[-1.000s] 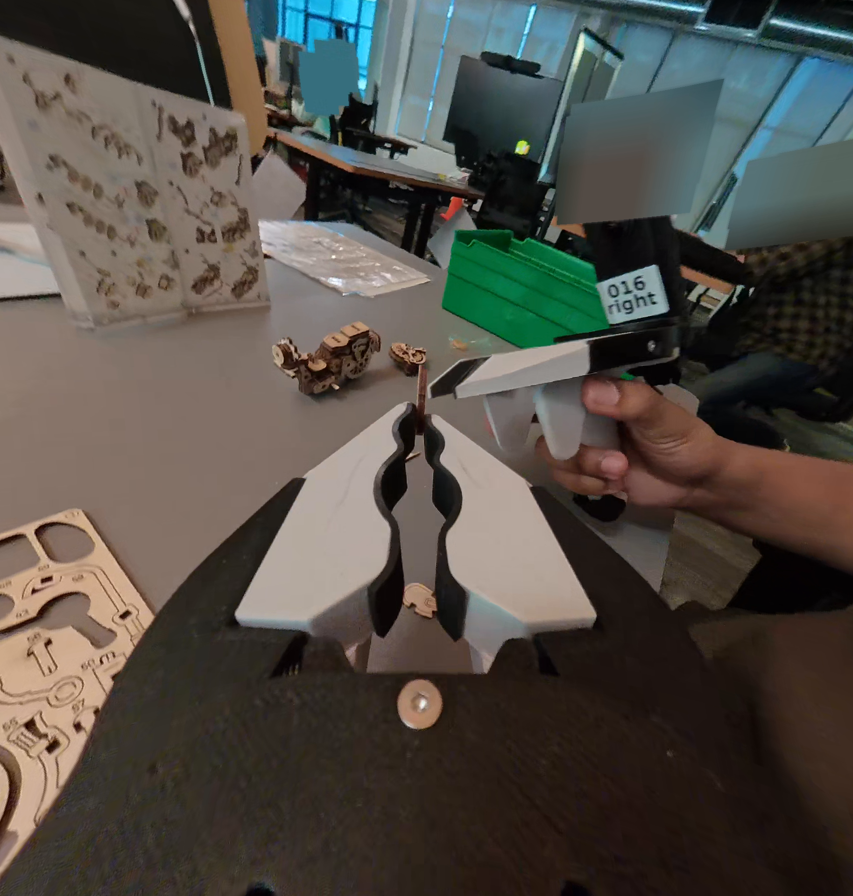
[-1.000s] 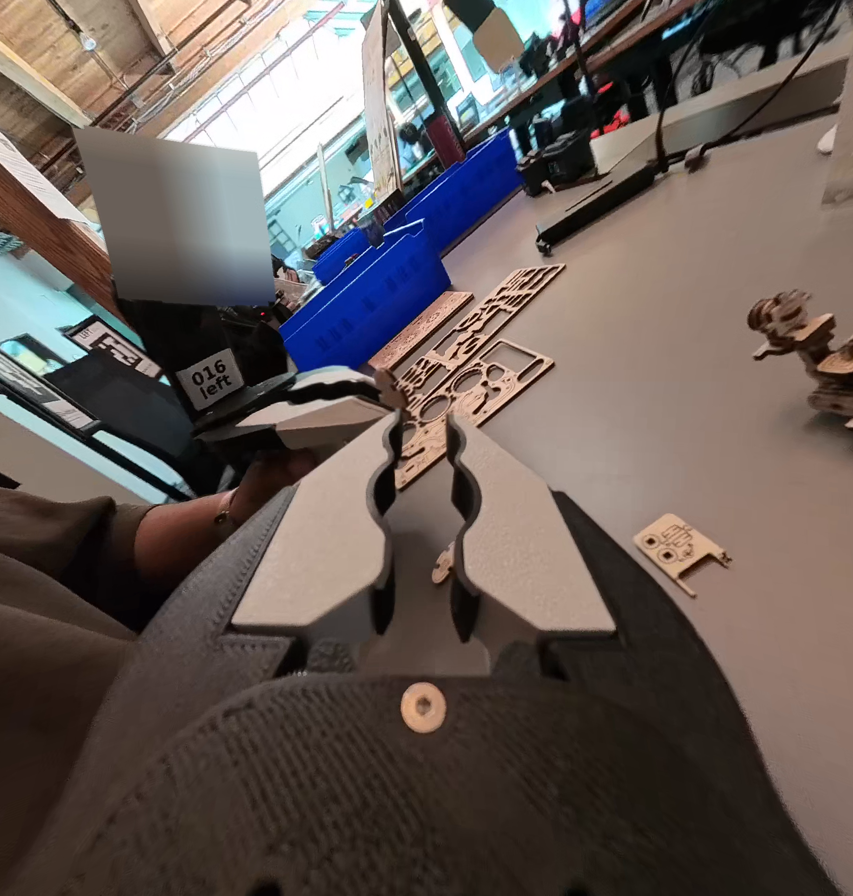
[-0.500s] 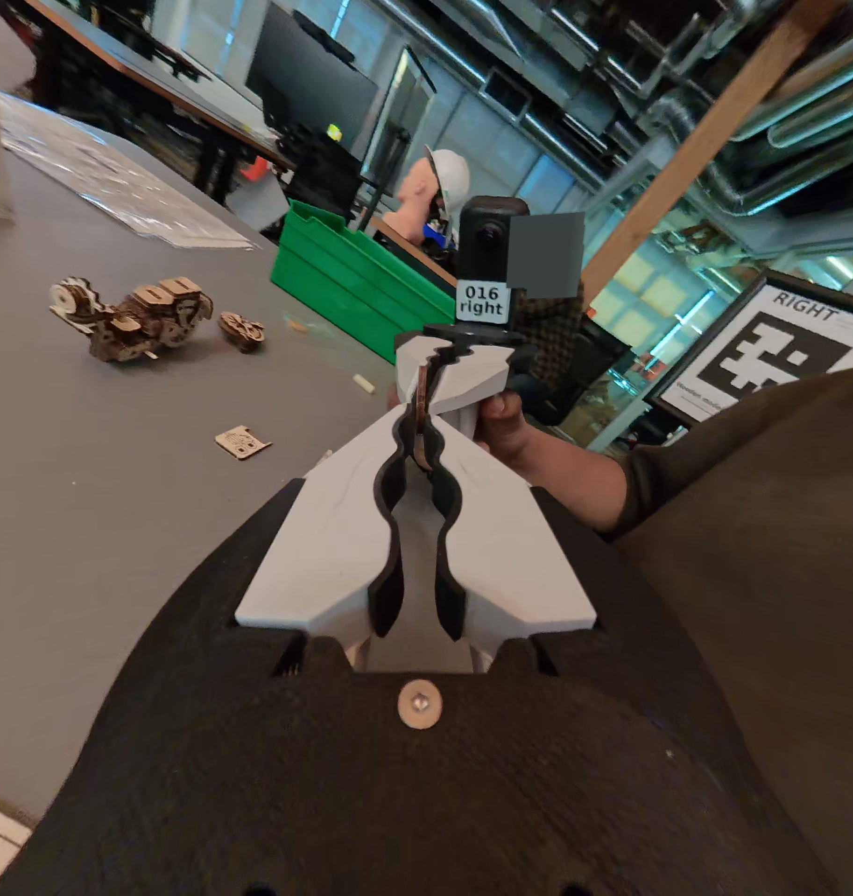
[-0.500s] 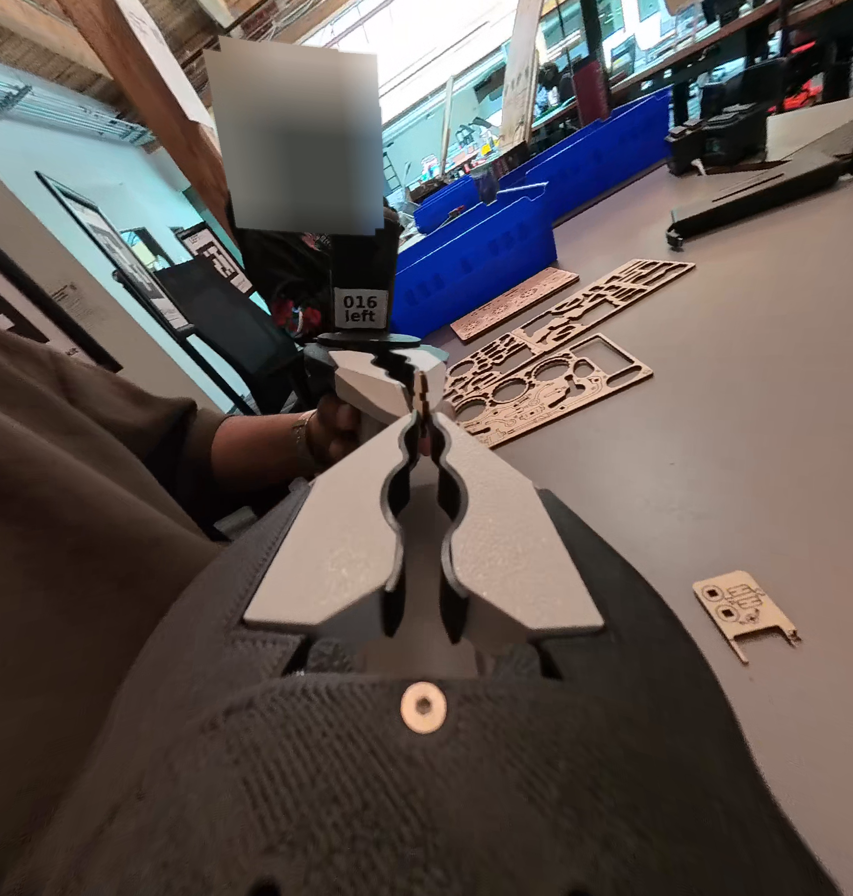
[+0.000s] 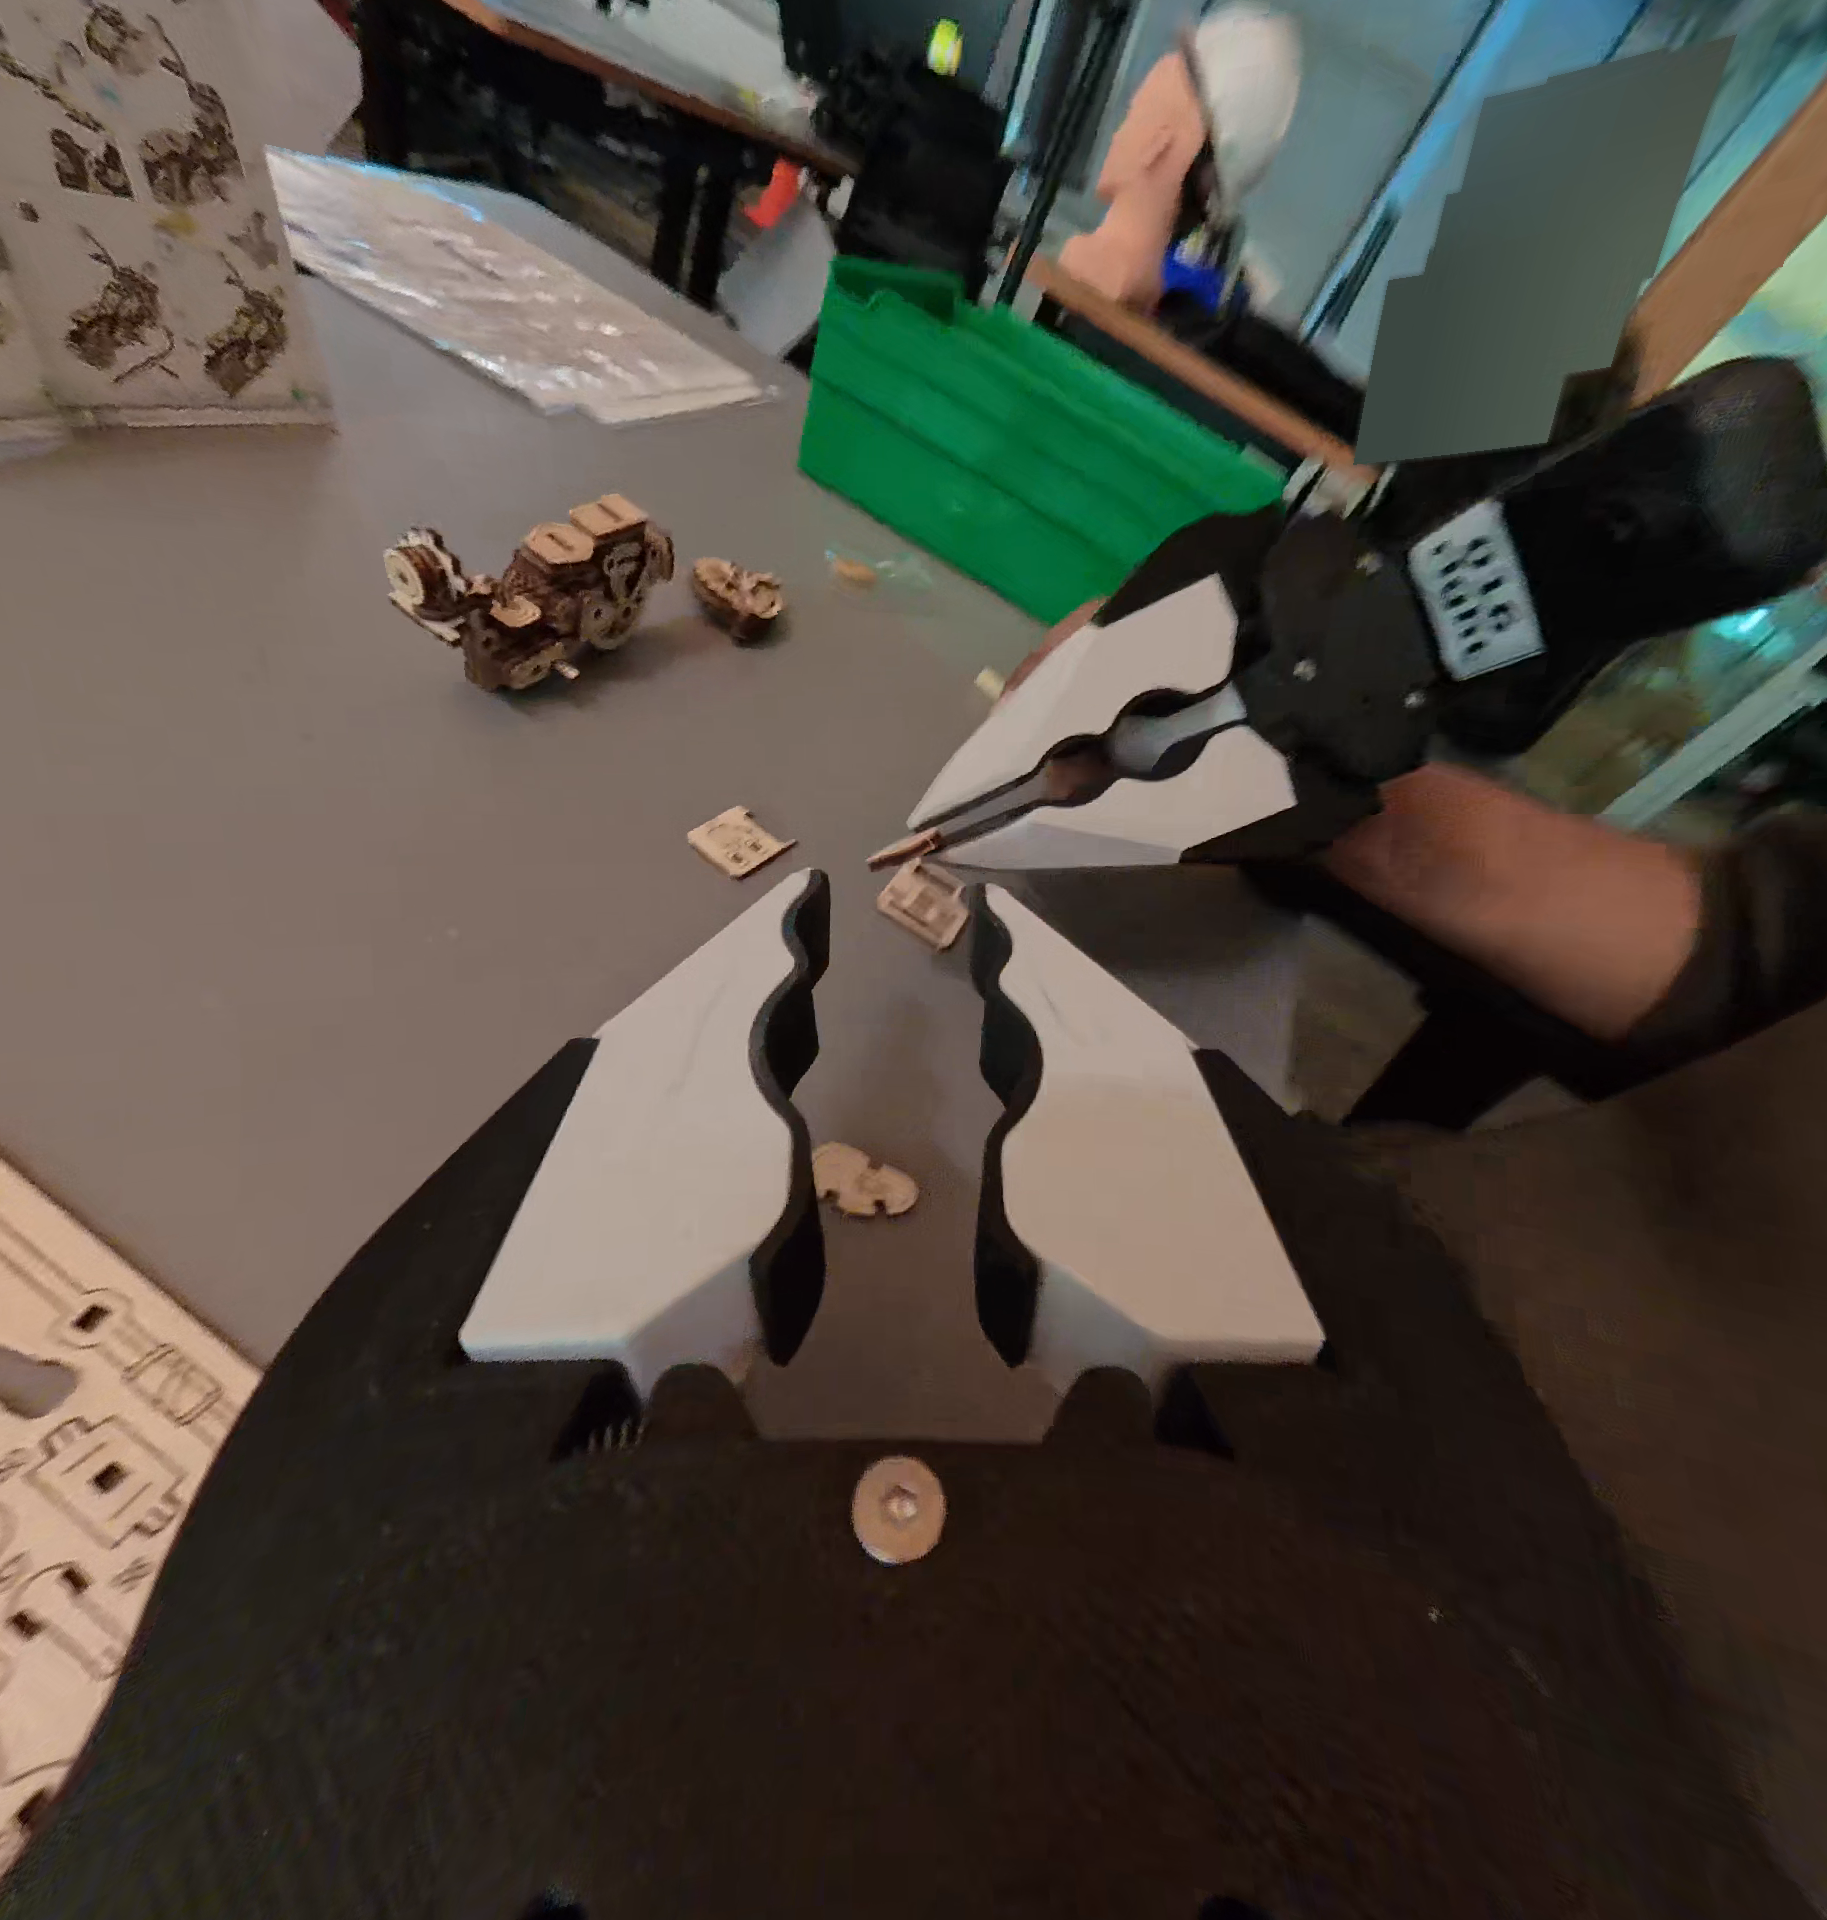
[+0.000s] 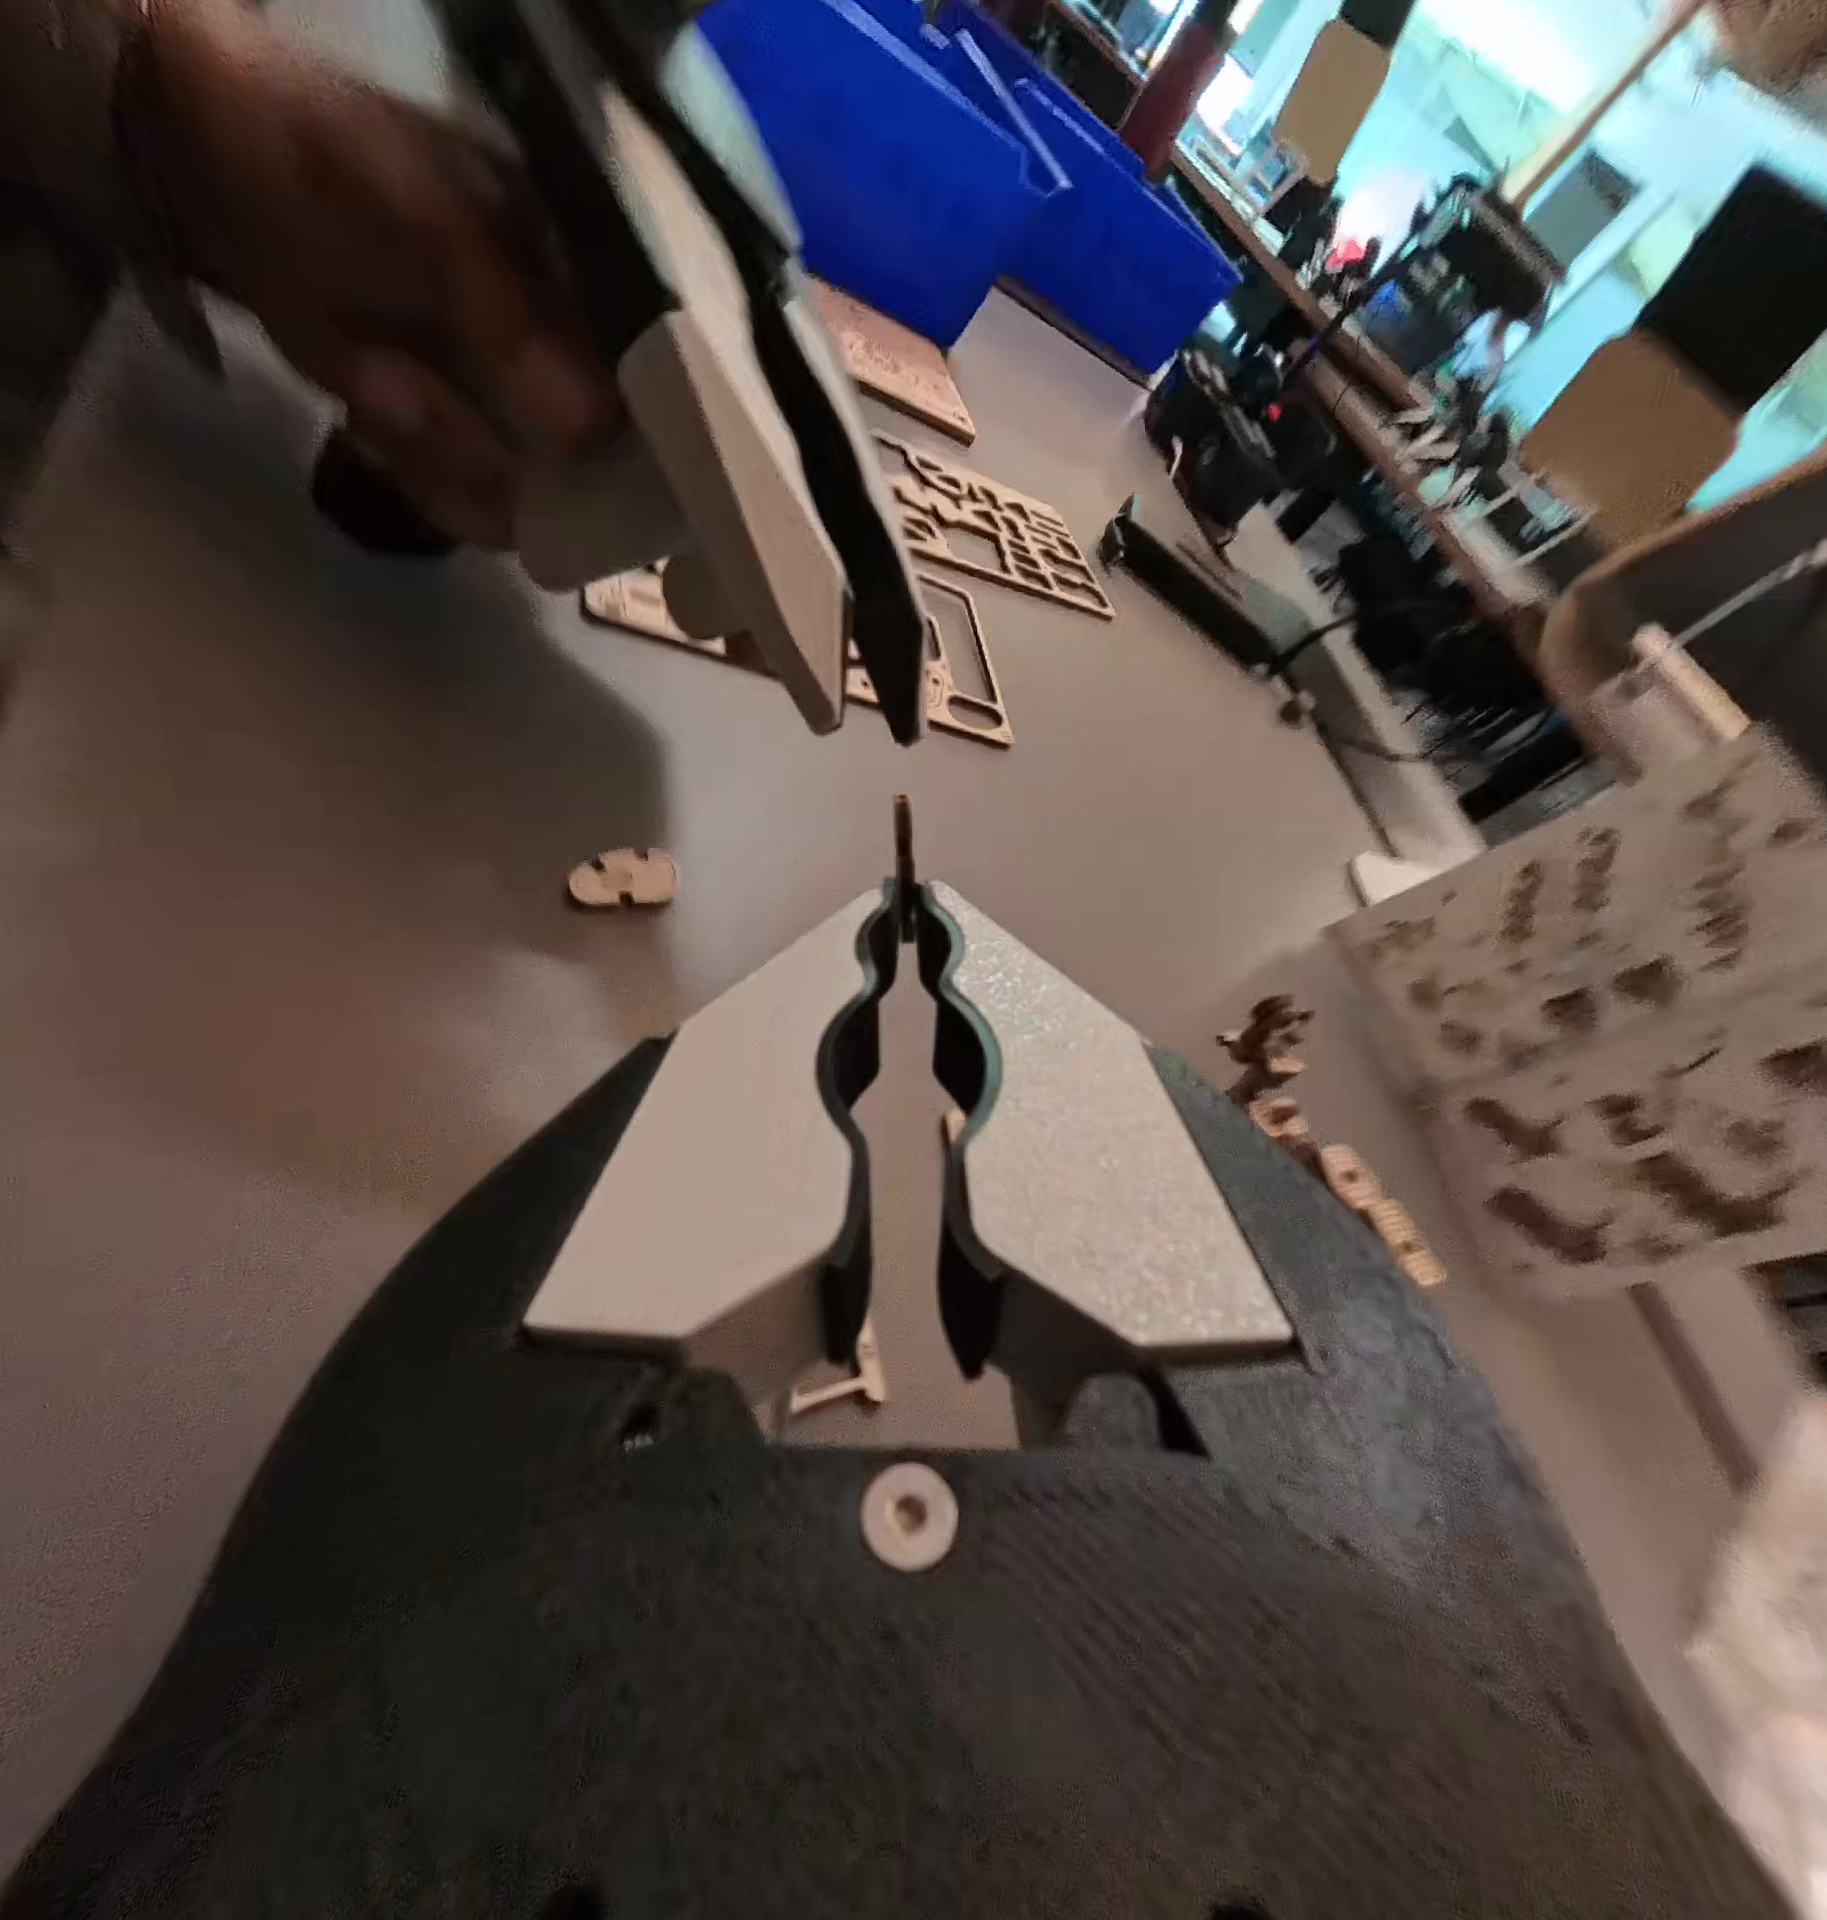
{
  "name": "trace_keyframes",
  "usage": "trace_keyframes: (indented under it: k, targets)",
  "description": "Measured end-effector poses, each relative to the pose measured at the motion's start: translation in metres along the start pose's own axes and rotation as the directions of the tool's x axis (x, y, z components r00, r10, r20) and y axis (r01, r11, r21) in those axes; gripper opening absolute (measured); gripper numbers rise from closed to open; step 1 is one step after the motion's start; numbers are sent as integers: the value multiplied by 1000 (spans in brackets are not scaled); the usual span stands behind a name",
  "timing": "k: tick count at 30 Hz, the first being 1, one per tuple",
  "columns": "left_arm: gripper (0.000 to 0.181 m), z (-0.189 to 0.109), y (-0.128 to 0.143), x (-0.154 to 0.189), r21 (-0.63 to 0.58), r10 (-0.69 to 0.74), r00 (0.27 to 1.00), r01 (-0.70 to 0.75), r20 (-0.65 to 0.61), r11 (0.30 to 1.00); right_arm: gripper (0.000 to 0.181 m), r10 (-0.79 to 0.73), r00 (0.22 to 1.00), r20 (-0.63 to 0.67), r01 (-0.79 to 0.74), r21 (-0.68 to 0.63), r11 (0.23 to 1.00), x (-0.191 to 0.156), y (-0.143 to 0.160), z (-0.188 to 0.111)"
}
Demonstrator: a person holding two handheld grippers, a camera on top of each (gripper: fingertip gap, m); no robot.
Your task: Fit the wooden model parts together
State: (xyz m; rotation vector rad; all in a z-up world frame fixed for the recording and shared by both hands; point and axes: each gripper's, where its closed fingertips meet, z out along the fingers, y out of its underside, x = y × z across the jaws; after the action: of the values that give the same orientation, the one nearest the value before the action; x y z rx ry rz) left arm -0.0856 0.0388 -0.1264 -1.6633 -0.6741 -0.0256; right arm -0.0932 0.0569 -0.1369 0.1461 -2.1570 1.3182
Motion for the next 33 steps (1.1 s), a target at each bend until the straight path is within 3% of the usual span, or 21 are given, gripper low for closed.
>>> trace_keyframes:
  k: [4,9,13,25,33]
  targets:
    - [21,5,12,0,-77,132,990,-127,55,989,1,-197,980,5,197,-50,979,-11,4,6]
    - [9,9,20,-1,-155,322,935,-300,146,941,1,-208,978,14,208,-17,978,-15,-5,6]
    - [11,11,21,-1,-181,422,887,-391,187,903,1,-181,983,44,182,-27,983,-19,-1,7]
    - [1,14,27,-2,-278,575,785,-513,231,812,1,-172,984,40,174,-60,983,-21,5,12]
    - [2,14,30,-5,-296,564,790,-494,239,817,1,-89,994,68,92,-47,995,-23,5,12]
